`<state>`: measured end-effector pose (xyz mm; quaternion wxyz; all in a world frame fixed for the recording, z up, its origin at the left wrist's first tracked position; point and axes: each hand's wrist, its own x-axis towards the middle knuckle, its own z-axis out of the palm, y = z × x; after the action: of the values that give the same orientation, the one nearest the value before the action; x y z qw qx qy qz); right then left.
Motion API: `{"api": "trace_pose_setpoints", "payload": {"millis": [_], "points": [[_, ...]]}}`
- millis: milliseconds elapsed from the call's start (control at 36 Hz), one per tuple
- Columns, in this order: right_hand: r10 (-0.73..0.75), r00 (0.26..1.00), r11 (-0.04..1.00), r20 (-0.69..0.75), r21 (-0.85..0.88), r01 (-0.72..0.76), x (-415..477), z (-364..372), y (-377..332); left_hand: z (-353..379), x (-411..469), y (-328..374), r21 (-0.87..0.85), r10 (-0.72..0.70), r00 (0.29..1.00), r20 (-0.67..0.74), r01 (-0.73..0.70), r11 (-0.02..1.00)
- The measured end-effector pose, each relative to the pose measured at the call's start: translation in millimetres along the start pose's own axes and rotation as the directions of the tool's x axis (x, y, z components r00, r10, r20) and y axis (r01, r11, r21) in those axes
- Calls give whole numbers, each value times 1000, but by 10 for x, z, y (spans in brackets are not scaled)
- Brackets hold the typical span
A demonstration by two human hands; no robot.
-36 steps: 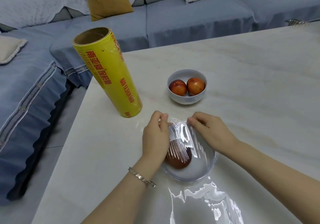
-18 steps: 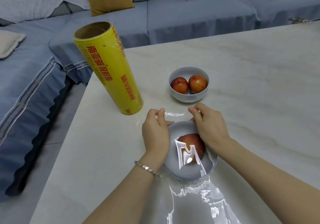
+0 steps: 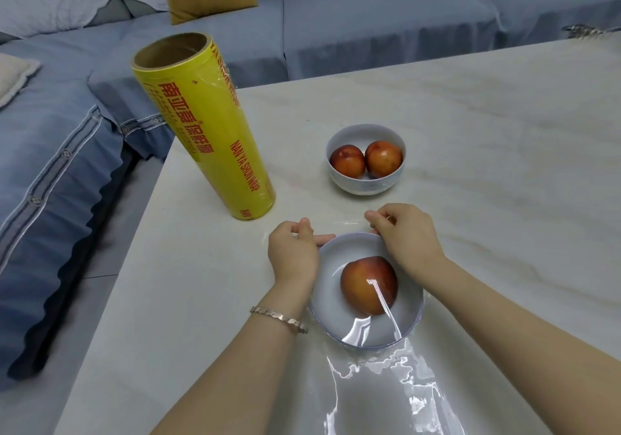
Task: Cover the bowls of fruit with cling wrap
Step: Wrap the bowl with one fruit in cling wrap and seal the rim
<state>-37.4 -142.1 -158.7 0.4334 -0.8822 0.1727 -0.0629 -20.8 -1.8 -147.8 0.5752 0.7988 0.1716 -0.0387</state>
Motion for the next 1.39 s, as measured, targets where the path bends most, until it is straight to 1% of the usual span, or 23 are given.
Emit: {"api": "trace_pose_setpoints", "payload": {"millis": [56,139,194,250,278,333,389,444,500,528,583,639,694,722,778,833,861,917,1083,1167,1222,1306,1389], "points": [[30,1000,999,9,22,-30,10,-2,7,-14,4,-4,-36,-70,997,16,70,997],[143,988,987,62,71,-147,26,-17,8,-48,22,-31,-68,-188,980,66,192,979],[271,951,952,147,106,-288,29,-48,-11,-66,68,-54,0,-224,969,100,225,974],[417,862,856,288,194,-479,14,-119,-41,-64,138,-56,82,-256,955,152,246,966],[453,823,815,342,214,-538,6,-150,-47,-63,167,-46,149,-273,945,182,247,957],[463,789,812,403,165,-560,17,-194,5,-94,224,-36,294,-277,935,220,207,933],[455,759,802,466,157,-576,28,-252,67,-186,285,-46,354,-210,957,199,130,926],[452,684,737,573,192,-648,8,-341,136,-297,318,-80,368,-97,987,130,43,929],[417,651,725,634,200,-659,-42,-425,197,-384,300,-83,420,102,991,90,-130,898],[387,666,745,638,209,-634,-65,-445,233,-405,242,-56,424,209,972,109,-236,874],[315,725,794,613,248,-555,-102,-453,272,-407,41,60,404,354,902,248,-428,808],[259,776,824,575,287,-488,-128,-450,261,-361,-177,168,390,408,761,504,-622,679],[234,799,834,554,308,-457,-144,-448,244,-284,-345,206,411,303,618,726,-742,529],[224,812,843,538,312,-439,-159,-449,228,-248,-404,206,448,232,585,777,-773,449],[201,864,863,462,333,-379,-194,-444,195,-178,-458,153,516,145,576,804,-798,310],[155,939,893,308,363,-267,-237,-419,163,-136,-453,70,543,145,581,801,-807,234],[123,967,917,223,347,-197,-260,-402,143,-131,-439,33,546,162,582,797,-809,220],[65,992,955,104,281,-92,-300,-358,99,-138,-419,-14,541,202,577,791,-815,208],[42,991,978,-127,207,-15,-330,-220,86,-144,-395,-102,500,293,549,783,-835,229],[-21,983,988,-183,145,48,-330,-226,101,-151,-396,-105,491,299,543,785,-839,236],[-15,982,991,-189,131,41,-297,-245,145,-152,-396,-92,490,297,539,788,-841,227],[44,986,995,-164,95,-29,-235,-229,255,-148,-394,-89,494,287,542,790,-840,226],[147,983,986,-112,98,-137,-179,-152,344,-147,-399,-97,503,295,549,782,-835,222]]}}
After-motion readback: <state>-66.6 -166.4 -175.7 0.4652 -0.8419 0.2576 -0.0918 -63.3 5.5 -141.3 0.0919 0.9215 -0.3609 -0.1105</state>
